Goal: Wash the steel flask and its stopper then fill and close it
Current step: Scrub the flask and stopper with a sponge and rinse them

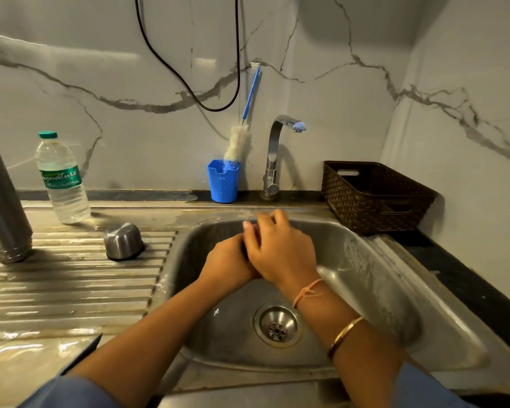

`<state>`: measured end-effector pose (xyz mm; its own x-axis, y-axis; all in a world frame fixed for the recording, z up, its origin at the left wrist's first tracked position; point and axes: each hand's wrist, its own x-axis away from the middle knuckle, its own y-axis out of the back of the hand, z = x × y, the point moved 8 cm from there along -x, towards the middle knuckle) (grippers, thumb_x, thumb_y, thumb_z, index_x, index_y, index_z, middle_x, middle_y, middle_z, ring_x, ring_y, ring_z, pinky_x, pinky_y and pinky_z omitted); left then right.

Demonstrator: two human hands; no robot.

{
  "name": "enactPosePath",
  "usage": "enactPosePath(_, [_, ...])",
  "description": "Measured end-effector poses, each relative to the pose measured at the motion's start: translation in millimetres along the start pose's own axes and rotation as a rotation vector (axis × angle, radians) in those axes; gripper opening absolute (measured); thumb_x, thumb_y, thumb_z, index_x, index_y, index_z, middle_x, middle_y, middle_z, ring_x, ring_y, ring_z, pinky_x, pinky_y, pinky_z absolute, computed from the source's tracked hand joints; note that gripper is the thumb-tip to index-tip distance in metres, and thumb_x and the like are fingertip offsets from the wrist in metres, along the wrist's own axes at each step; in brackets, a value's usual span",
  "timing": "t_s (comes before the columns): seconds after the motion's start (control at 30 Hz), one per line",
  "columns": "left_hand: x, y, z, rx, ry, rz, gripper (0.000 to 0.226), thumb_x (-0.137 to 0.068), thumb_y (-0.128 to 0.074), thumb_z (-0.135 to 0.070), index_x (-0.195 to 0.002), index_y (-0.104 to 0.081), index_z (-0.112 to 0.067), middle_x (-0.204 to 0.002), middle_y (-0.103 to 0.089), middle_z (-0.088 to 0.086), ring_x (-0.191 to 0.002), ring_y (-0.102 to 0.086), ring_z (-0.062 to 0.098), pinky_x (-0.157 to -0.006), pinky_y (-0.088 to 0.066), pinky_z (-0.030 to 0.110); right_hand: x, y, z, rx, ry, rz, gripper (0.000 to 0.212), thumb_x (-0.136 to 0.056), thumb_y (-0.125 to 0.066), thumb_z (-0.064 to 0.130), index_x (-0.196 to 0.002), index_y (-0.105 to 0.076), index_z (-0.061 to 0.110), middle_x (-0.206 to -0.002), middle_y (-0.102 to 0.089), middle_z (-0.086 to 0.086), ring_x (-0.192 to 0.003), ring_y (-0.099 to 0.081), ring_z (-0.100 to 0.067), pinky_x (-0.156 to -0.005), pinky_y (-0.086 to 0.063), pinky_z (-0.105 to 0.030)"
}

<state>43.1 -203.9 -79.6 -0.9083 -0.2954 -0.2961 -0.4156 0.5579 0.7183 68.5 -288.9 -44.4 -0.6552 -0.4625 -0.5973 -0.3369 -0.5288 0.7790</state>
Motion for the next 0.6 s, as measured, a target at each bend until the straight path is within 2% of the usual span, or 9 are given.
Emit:
enactPosePath(0.07, [0,4,7,-0.017,0.023,-0.004,0.023,-0.082,-0.068,-0.020,-0.104,-0.060,-0.021,-0.090,-0.063,-0.005,-0.076,-0.054,0.006,-0.067,-0.045,0.021,2,-3,18,0.041,0.100,-0.012,0.042,-0.095,-0.034,0.045,-0.114,-0.057,0.015,-0.106,-0.055,-0.010,-0.075,-0.064,-0.025,-0.053,-0.040,-0.027])
enactPosePath(0.13, [1,6,6,0.059,0.000,-0.016,0.031,-0.078,-0.073,-0.021,-0.103,-0.055,-0.029,-0.088,-0.060,-0.012,-0.078,-0.054,0.002,-0.065,-0.044,0.015,-3,-2,15,0.034,0.065,-0.004,0.041,-0.097,-0.032,0.045,-0.114,-0.055,0.016,-0.106,-0.054,-0.010,-0.078,-0.063,-0.025,-0.055,-0.036,-0.027])
enactPosePath(0.2, [2,5,3,0.192,-0.034,-0.021,0.049,-0.069,-0.081,-0.025,-0.105,-0.049,-0.035,-0.089,-0.055,-0.022,-0.081,-0.053,-0.004,-0.069,-0.044,0.010,-9,-2,-10,0.000,-0.080,0.010,0.041,-0.098,-0.028,0.046,-0.112,-0.054,0.017,-0.109,-0.053,-0.010,-0.085,-0.061,-0.027,-0.061,-0.037,-0.029])
enactPosePath(0.23, [2,3,0,0.260,-0.049,-0.018,0.054,-0.066,-0.083,-0.026,-0.107,-0.049,-0.034,-0.092,-0.055,-0.023,-0.085,-0.055,-0.003,-0.070,-0.049,0.013,-11,-2,-26,-0.005,-0.159,0.007,0.041,-0.098,-0.027,0.046,-0.110,-0.054,0.017,-0.111,-0.053,-0.010,-0.088,-0.061,-0.027,-0.064,-0.039,-0.030])
enactPosePath(0.33, [1,-4,-5,0.491,-0.022,0.023,0.054,-0.067,-0.082,-0.015,-0.108,-0.052,-0.031,-0.104,-0.054,-0.017,-0.091,-0.059,0.007,-0.063,-0.057,0.023,-11,-14,-72,-0.033,-0.369,0.089,0.043,-0.098,-0.028,0.047,-0.112,-0.054,0.015,-0.114,-0.054,-0.012,-0.096,-0.059,-0.030,-0.070,-0.042,-0.033])
enactPosePath(0.43, [3,-17,-1,0.876,0.132,0.171,0.058,-0.070,-0.076,-0.001,-0.119,-0.056,-0.026,-0.117,-0.054,-0.003,-0.103,-0.060,0.019,-0.076,-0.059,0.032,-4,-28,-107,-0.223,-0.574,0.149,0.046,-0.097,-0.031,0.046,-0.109,-0.058,0.012,-0.111,-0.061,-0.015,-0.099,-0.057,-0.032,-0.081,-0.046,-0.038])
enactPosePath(0.5, [7,-26,4,1.060,0.223,0.267,0.057,-0.075,-0.069,0.002,-0.126,-0.055,-0.021,-0.123,-0.054,0.005,-0.108,-0.060,0.024,-0.083,-0.057,0.034,-3,-27,-116,-0.301,-0.633,0.138,0.044,-0.097,-0.033,0.043,-0.104,-0.061,0.009,-0.103,-0.063,-0.013,-0.090,-0.056,-0.029,-0.074,-0.041,-0.033])
enactPosePath(0.6, [5,-24,12,1.170,0.266,0.239,0.039,-0.084,-0.061,-0.001,-0.120,-0.061,-0.016,-0.122,-0.058,0.010,-0.106,-0.063,0.028,-0.076,-0.058,0.032,-2,-24,-116,-0.365,-0.644,0.126,0.039,-0.098,-0.036,0.040,-0.092,-0.059,0.009,-0.087,-0.059,-0.008,-0.077,-0.050,-0.022,-0.067,-0.035,-0.029])
